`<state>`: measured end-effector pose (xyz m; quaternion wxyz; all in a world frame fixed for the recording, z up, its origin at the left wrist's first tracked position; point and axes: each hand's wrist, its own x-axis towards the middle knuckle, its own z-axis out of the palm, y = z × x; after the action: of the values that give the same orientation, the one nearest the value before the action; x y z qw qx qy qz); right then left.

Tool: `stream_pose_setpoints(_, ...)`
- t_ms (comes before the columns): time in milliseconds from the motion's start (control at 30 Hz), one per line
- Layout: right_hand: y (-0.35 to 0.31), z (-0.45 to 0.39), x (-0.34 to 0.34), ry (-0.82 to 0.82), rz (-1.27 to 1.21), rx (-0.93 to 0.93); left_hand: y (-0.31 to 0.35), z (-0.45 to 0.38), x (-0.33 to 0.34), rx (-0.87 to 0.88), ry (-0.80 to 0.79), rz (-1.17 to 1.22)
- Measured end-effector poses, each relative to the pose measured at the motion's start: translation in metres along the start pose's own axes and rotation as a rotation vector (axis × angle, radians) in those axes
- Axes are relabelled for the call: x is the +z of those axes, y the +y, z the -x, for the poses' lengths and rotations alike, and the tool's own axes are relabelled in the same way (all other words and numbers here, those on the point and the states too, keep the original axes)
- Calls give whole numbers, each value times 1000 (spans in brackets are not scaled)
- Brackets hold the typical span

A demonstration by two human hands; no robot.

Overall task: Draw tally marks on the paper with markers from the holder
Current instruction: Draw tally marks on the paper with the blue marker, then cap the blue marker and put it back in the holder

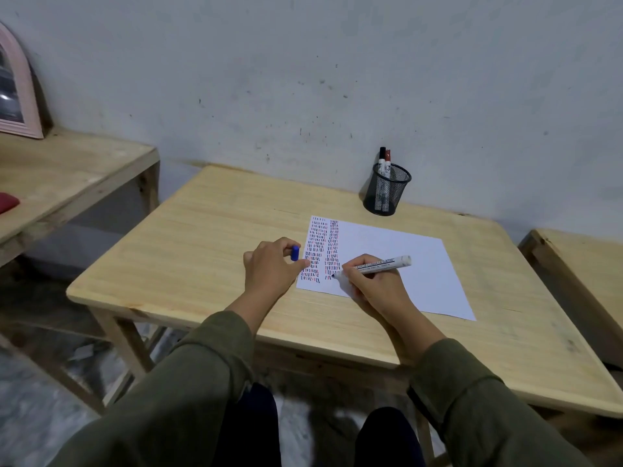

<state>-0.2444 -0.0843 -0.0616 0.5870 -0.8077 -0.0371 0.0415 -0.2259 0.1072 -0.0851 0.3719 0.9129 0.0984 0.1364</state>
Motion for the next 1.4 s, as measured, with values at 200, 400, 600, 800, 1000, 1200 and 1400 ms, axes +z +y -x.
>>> stream_pose_setpoints(200, -1, -1, 0, -12, 21, 7, -1, -1, 1, -1, -5, -12)
stream_pose_setpoints(400, -3, 2, 0, -9, -24, 30, 0, 1, -1, -1, -16, -3)
stream_pose_setpoints(600, -15, 2, -4, 95, -209, -1, 5, -2, -5, -89, 10, 212)
stream_pose_setpoints(800, -57, -11, -16, 93, -319, -126, 50, -12, -19, -128, 82, 572)
stream_pose_setpoints(1000, -91, -14, -22, 86, -321, -298, 102, -25, -41, -45, 27, 735)
stream_pose_setpoints(1200, -104, -15, -30, 91, -309, -360, 124, -29, -45, -101, -3, 847)
stream_pose_setpoints(1400, -109, -16, -32, 87, -316, -380, 136, -24, -44, -119, -59, 885)
